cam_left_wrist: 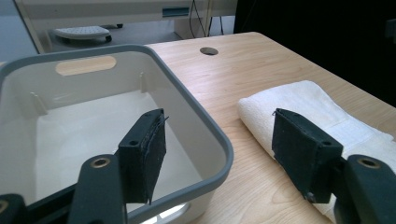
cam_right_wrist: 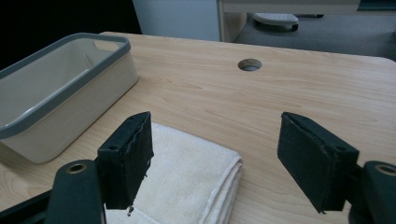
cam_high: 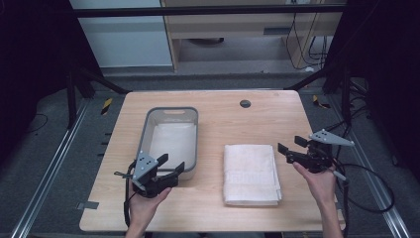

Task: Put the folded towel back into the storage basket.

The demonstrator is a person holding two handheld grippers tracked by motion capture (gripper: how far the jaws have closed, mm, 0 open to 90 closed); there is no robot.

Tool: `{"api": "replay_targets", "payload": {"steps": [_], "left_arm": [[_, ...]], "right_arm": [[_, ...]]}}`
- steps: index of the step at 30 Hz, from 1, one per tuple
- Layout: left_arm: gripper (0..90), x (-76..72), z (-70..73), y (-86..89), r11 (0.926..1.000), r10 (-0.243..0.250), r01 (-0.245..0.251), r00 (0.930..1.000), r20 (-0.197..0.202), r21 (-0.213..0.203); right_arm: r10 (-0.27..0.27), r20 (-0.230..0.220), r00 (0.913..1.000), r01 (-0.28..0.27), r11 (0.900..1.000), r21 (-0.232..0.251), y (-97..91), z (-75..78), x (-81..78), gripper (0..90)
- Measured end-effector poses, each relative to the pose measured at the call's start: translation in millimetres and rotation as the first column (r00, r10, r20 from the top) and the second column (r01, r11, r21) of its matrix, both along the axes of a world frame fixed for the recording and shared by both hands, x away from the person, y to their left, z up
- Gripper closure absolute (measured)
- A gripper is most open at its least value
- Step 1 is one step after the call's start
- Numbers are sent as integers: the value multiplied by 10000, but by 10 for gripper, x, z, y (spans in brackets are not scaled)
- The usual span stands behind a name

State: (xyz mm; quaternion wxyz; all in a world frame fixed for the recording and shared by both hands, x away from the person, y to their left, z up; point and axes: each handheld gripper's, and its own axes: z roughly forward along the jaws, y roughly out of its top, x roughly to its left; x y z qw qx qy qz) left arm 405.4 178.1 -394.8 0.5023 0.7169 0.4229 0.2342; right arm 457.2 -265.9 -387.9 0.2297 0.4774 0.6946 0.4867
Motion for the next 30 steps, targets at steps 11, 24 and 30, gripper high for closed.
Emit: {"api": "replay_targets", "payload": {"steps": [11,24,30], "left_arm": [[349,39,-87,-300,9983,-522,528,9983,-249,226],[358,49,-200,-611,9911,-1203,1230,9913,-526,503],[359,29,-267,-713,9870,-1431,1475,9873,-688,636]], "right_arm": [[264,-136,9996,-265,9996,-86,59,-61,74,308],[446,-335,9984,-456,9985,-288,82,-148,141,329],[530,-371,9979,-545,9977,-400,99,-182,159,331]]}}
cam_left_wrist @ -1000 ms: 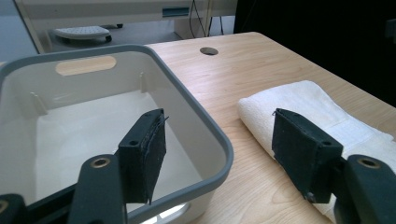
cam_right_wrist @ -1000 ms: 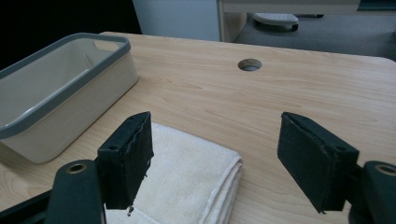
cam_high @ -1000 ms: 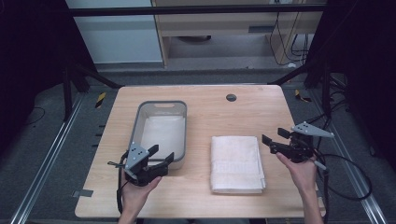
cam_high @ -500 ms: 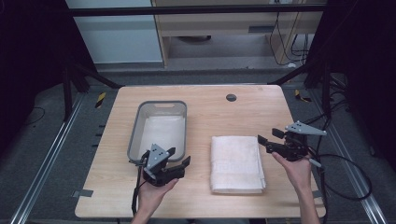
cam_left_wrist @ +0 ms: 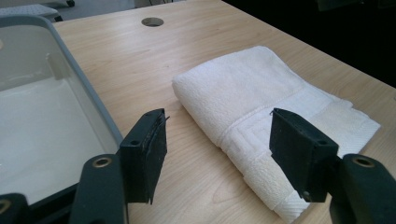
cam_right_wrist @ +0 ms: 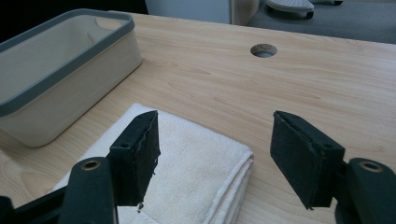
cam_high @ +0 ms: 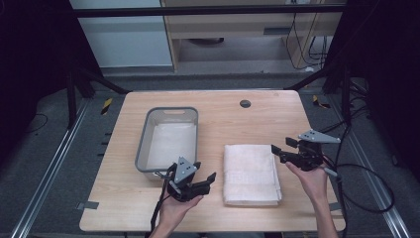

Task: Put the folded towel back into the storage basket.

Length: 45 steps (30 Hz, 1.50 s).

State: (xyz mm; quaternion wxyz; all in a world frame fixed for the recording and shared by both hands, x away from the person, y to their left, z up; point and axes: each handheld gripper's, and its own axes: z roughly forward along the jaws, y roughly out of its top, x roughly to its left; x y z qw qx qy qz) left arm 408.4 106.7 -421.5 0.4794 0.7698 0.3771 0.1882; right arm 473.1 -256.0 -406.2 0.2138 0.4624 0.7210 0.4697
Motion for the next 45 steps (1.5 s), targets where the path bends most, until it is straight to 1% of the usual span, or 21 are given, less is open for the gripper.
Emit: {"api": "replay_targets", "payload": {"steps": [2,6,7,13,14,21,22,23,27,29,30,31,32,33,34,36,38,39,41,43,45], "left_arm": [[360,-6,-40,-44,9999,-126,127,9999,-87,87],[362,-12,-88,-95,9996,-227,230,9995,-206,152],[362,-14,-117,-131,9993,-303,309,9991,-284,228],[361,-11,-182,-220,9982,-455,471,9980,-450,364],[361,-8,-197,-249,9982,-472,490,9975,-529,343],[359,18,-193,-308,9979,-488,509,9974,-527,390],[359,30,-191,-313,9980,-493,513,9975,-512,378],[359,54,-190,-330,9982,-456,475,9976,-525,353],[359,92,-210,-371,9983,-391,411,9981,-477,407],[358,127,-266,-425,9994,-321,330,9976,-615,144],[357,127,-266,-425,9994,-321,330,9976,-615,144],[357,134,-326,-474,9996,-265,273,9972,-700,103],[356,134,-326,-474,9996,-265,273,9972,-700,103],[355,136,-387,-519,9990,-311,335,9962,-816,282],[354,136,-387,-519,9990,-311,335,9962,-816,282],[352,150,-464,-556,9993,-302,322,9935,-1097,172],[345,158,-485,-565,9994,-268,293,9924,-1198,188],[342,174,-526,-580,9995,-204,235,9906,-1353,208],[338,179,-546,-584,9996,-163,197,9898,-1416,223],[323,196,-611,-596,9995,-99,148,9871,-1600,296],[312,204,-652,-598,9996,-106,150,9849,-1730,242]], "right_arm": [[9,-102,9999,-8,9999,129,-11,-30,12,331],[10,-257,9997,-8,10000,84,-16,-79,28,330],[43,-378,9993,-41,10000,46,-7,-104,38,330],[137,-418,9990,-147,9996,-254,43,-152,62,328],[197,-465,9987,-218,9987,-454,62,-179,76,327],[253,-622,9977,-295,9973,-677,102,-248,99,327],[279,-630,9976,-314,9980,-553,97,-266,102,328],[260,-805,9964,-287,9991,-325,77,-306,114,328],[241,-856,9960,-291,9979,-574,77,-373,135,330],[279,-959,9950,-330,9981,-514,77,-405,148,330],[269,-989,9947,-322,9982,-516,74,-419,154,330],[220,-1057,9942,-272,9985,-480,71,-431,156,330],[220,-1058,9941,-273,9984,-494,62,-443,160,330],[189,-1096,9938,-243,9986,-479,56,-452,161,330],[198,-1083,9939,-254,9984,-507,47,-462,165,330],[147,-1131,9935,-204,9986,-489,36,-475,168,328],[140,-1129,9935,-194,9987,-465,31,-483,174,328],[119,-1117,9937,-175,9986,-492,29,-498,185,325],[97,-1130,9935,-151,9988,-471,32,-507,188,324],[123,-1258,9920,-182,9988,-456,45,-549,206,320],[78,-1374,9905,-146,9987,-483,55,-583,224,319]]}}
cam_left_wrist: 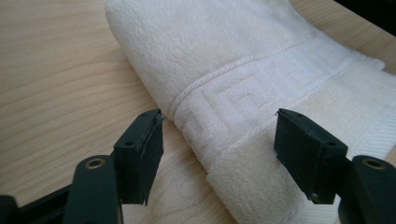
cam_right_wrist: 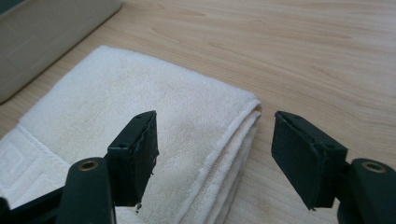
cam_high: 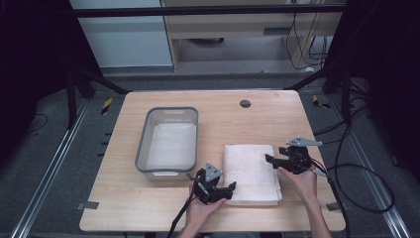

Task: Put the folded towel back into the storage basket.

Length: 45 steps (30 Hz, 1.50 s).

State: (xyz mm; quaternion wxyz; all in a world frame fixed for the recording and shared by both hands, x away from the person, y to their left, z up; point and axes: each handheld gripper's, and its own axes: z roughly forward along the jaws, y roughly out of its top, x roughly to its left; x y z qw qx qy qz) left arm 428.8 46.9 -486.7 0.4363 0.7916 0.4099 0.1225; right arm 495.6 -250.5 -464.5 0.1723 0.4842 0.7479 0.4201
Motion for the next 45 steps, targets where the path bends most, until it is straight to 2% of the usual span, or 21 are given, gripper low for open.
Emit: {"api": "replay_targets", "payload": {"steps": [2,7,22,25,29,33,37,38,45], "left_arm": [[302,0,-34,-1,9999,14,-16,9999,-119,-149],[283,12,-75,-5,9998,-6,3,9998,-220,-178],[278,37,-130,-111,9996,-116,128,9990,-433,264],[279,40,-140,-115,9996,-126,137,9988,-469,233],[279,63,-173,-106,9999,-126,120,9971,-752,-82],[291,74,-176,-100,9998,-189,179,9961,-861,-122],[325,71,-172,-112,9995,-293,284,9955,-899,-111],[349,71,-167,-118,9994,-347,339,9952,-910,-104],[406,54,-153,-153,9994,-340,337,9944,-1000,-53]], "right_arm": [[9,-93,10000,-9,10000,33,13,-36,16,320],[54,-313,9995,-57,10000,-71,53,-91,30,322],[-39,-881,9961,27,9999,-139,96,-262,92,339],[-46,-905,9959,32,9999,-162,102,-274,96,339],[-106,-1014,9948,92,9999,-144,118,-297,99,340],[-97,-1163,9932,92,9999,-42,116,-306,109,342],[-21,-1377,9905,54,9997,232,111,-322,121,384],[119,-1456,9893,-67,9993,360,108,-324,128,422],[229,-1682,9855,-127,9980,617,111,-327,136,489]]}}
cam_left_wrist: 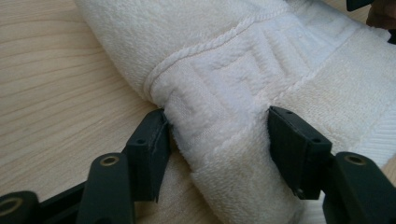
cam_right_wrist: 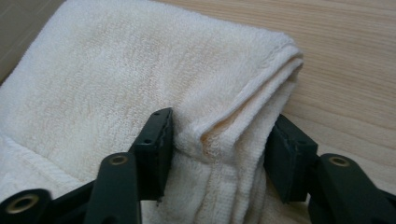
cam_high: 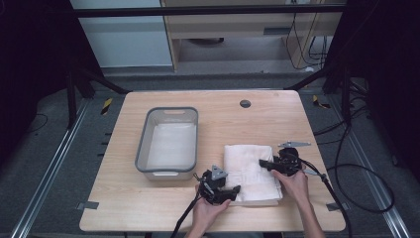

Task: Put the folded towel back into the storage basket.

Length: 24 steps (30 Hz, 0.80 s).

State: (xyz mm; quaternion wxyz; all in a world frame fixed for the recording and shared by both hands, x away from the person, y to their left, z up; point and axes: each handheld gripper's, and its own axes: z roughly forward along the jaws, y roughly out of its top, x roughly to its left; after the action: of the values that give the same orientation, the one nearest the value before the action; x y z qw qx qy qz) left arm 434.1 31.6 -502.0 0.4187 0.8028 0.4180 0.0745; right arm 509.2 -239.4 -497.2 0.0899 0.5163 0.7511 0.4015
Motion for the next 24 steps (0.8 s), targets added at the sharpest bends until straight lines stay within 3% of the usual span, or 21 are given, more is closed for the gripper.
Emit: {"api": "replay_targets", "payload": {"steps": [7,15,24], "left_arm": [[515,6,18,-16,9998,-142,139,9995,-296,-123],[640,12,31,30,9973,-79,40,9986,-530,-731],[676,-21,55,59,9953,-90,64,9996,-260,-961]], "right_arm": [[23,-131,9999,-19,9994,335,16,6,-4,615],[-66,-278,9996,84,9978,658,-5,39,-4,707],[-61,-9,10000,62,9946,1032,-56,140,-42,730]]}}
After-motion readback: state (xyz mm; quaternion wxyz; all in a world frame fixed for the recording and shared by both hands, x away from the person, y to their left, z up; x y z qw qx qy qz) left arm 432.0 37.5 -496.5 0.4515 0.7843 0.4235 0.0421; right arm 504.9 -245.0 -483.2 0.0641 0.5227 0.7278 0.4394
